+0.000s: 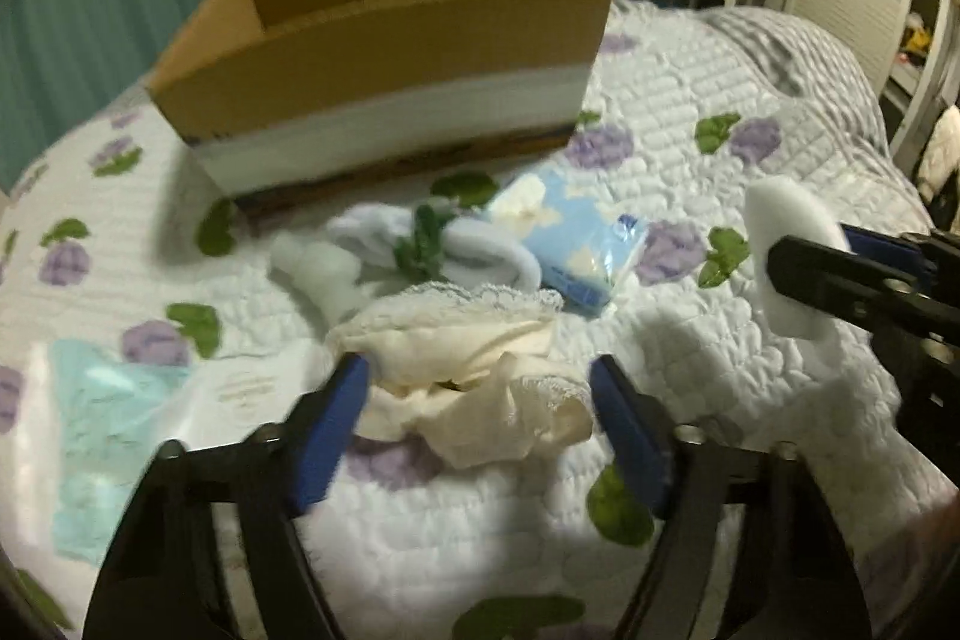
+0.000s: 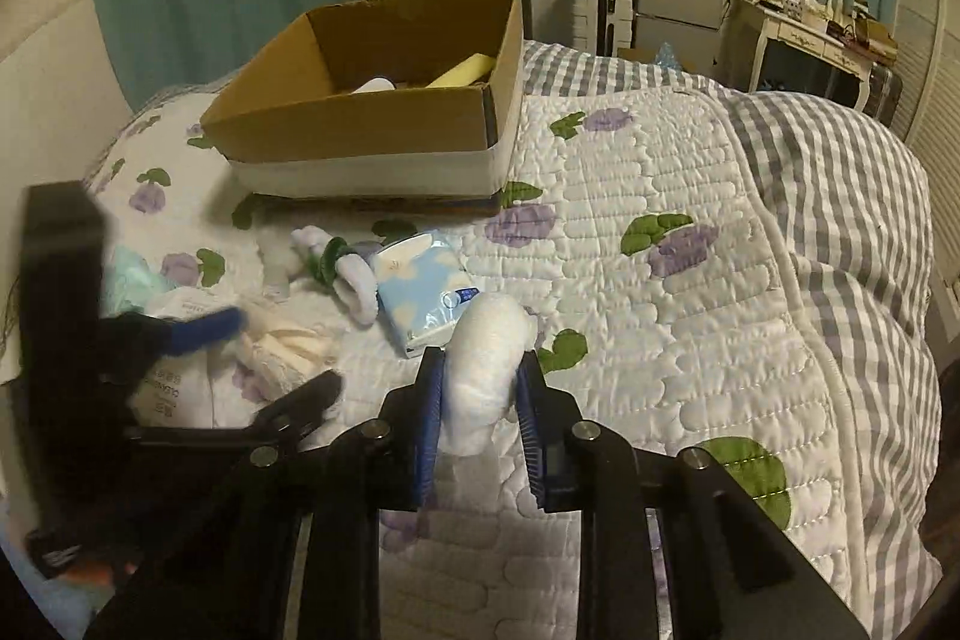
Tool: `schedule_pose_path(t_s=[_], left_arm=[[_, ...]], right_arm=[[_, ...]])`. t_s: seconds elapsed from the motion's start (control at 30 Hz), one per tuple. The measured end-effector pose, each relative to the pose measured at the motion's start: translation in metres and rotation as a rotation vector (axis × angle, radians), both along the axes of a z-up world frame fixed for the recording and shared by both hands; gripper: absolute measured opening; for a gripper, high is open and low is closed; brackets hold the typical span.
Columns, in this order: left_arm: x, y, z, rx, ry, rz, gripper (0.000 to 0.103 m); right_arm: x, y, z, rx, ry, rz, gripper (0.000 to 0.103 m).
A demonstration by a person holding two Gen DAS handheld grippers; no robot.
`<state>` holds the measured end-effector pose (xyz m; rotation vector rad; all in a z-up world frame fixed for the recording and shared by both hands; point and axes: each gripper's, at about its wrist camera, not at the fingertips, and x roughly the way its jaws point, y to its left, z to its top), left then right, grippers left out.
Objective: Organize soft objects
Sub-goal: 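Grasp cream lace cloth with left gripper while right gripper grasps white sock, then lower the cloth and sock into the box and open both grippers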
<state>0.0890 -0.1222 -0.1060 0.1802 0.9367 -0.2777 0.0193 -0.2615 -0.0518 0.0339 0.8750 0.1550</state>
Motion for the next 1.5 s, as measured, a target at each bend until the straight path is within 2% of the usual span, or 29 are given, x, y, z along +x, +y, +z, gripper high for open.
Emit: schedule_pose_path(t_s=[0.03, 0.13, 0.23, 0.3, 0.4, 0.53, 0.67, 0.9, 1.17, 1.37, 1.5], left_arm=[[0.002, 0.0, -0.004, -0.001, 0.009, 0.004, 0.054], [0.002, 0.003, -0.008, -0.017, 0.023, -0.005, 0.031], [-0.005, 0.007, -0.003, -0.034, 0.016, -0.016, 0.018], [-0.012, 0.01, 0.002, -0.056, 0.015, -0.025, 0.016], [-0.022, 0.014, 0.014, -0.082, 0.003, -0.038, 0.015], [-0.039, 0.015, 0.038, -0.079, -0.023, -0.059, 0.014], [-0.048, 0.02, 0.066, -0.096, -0.056, -0.071, 0.014], [-0.05, 0.046, 0.137, -0.133, -0.143, -0.069, 0.014], [-0.014, 0.069, 0.197, -0.138, -0.252, -0.034, 0.014], [0.032, 0.075, 0.22, -0.155, -0.302, -0.02, 0.014], [0.072, 0.074, 0.215, -0.151, -0.299, -0.01, 0.014]], right_arm=[[0.0, 0.001, -0.001, 0.0, 0.003, 0.003, 0.023], [0.0, 0.002, -0.001, 0.001, 0.004, 0.011, 0.023], [-0.002, 0.004, 0.001, -0.003, -0.007, 0.018, 0.023], [-0.004, 0.005, 0.003, -0.006, -0.018, 0.02, 0.023], [-0.009, 0.008, 0.008, -0.015, -0.036, 0.023, 0.023], [-0.017, 0.013, 0.022, -0.024, -0.064, 0.034, 0.023], [-0.03, 0.019, 0.05, -0.025, -0.109, 0.049, 0.023], [-0.038, 0.031, 0.111, -0.037, -0.196, 0.093, 0.023], [-0.011, 0.054, 0.185, -0.034, -0.32, 0.16, 0.023], [0.032, 0.071, 0.209, -0.036, -0.356, 0.181, 0.023], [0.078, 0.084, 0.208, -0.038, -0.353, 0.184, 0.022]])
